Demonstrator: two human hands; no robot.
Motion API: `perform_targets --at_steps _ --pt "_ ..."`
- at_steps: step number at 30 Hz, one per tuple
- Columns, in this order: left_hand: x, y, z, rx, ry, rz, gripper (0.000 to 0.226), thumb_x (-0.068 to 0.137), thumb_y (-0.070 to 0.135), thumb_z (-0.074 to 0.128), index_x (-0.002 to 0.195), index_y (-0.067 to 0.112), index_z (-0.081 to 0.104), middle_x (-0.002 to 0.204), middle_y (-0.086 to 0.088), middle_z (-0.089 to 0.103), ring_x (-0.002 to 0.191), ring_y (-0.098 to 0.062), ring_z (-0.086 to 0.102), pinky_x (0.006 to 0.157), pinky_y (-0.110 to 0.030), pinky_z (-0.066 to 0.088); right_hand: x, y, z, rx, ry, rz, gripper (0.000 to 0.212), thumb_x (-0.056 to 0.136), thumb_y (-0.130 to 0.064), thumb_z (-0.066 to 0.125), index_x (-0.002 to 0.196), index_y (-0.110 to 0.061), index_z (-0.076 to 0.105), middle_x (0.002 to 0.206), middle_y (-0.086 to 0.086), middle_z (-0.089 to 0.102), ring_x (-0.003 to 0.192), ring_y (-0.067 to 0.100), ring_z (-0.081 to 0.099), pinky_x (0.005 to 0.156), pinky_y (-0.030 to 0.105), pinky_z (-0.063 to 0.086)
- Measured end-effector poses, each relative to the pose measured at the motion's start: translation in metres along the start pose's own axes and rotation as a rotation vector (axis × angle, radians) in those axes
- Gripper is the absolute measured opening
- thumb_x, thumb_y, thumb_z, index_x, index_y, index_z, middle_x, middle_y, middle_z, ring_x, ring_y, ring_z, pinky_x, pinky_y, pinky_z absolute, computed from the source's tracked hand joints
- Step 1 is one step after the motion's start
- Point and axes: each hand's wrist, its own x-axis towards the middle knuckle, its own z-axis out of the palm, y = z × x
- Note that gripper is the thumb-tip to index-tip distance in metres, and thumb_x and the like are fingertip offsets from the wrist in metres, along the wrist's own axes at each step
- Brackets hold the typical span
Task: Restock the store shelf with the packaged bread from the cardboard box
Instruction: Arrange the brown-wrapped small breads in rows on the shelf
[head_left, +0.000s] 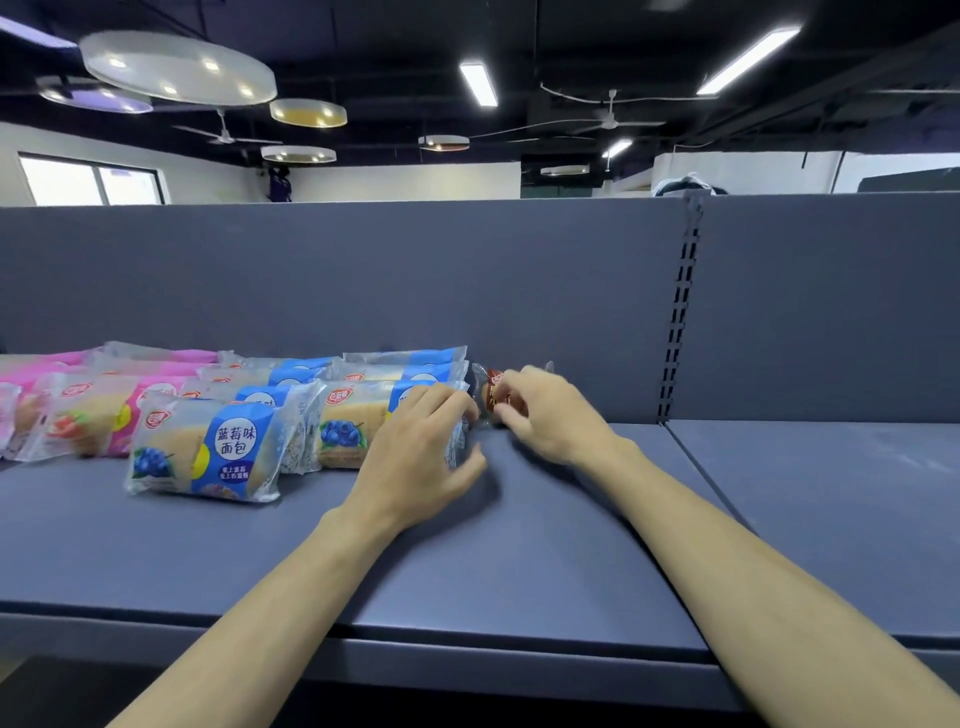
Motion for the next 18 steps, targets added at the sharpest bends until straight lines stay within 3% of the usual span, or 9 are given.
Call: perform_targets --at_steps 3,12,18 --pt "-0.001 0.001 0.0 -0.005 -0.003 0.005 0.023 0.075 0.032 0.056 0.094 0.02 0.057 0.096 0.011 0.056 0.094 -0.016 0.049 0.08 -0.027 0.042 0.0 0.006 0.004 0.077 -0.151 -0.004 0.026 0.095 -0.023 0.056 0.12 -0.027 0.057 0.099 -0.009 0.051 0.089 0.015 0.053 0.09 0.038 0.049" --pt "0.0 -0.002 0.0 -0.014 0.002 -0.001 0.026 0.075 0.034 0.053 0.097 0.019 0.058 0.098 0.01 0.056 0.095 -0.014 0.049 0.082 -0.024 0.041 0.002 0.011 0.011 0.123 -0.171 -0.021 0.045 0.09 -0.025 0.06 0.134 -0.03 0.05 0.108 -0.008 0.045 0.097 0.01 0.045 0.094 0.033 0.046" --pt "0.001 -0.007 -0.001 0.025 -0.013 -0.001 0.025 0.074 0.031 0.056 0.096 0.019 0.056 0.095 0.008 0.055 0.091 -0.017 0.05 0.079 -0.028 0.043 -0.001 0.004 0.003 0.153 -0.158 0.005 0.044 0.09 -0.028 0.061 0.132 -0.033 0.051 0.11 -0.009 0.047 0.088 0.01 0.056 0.09 0.032 0.049"
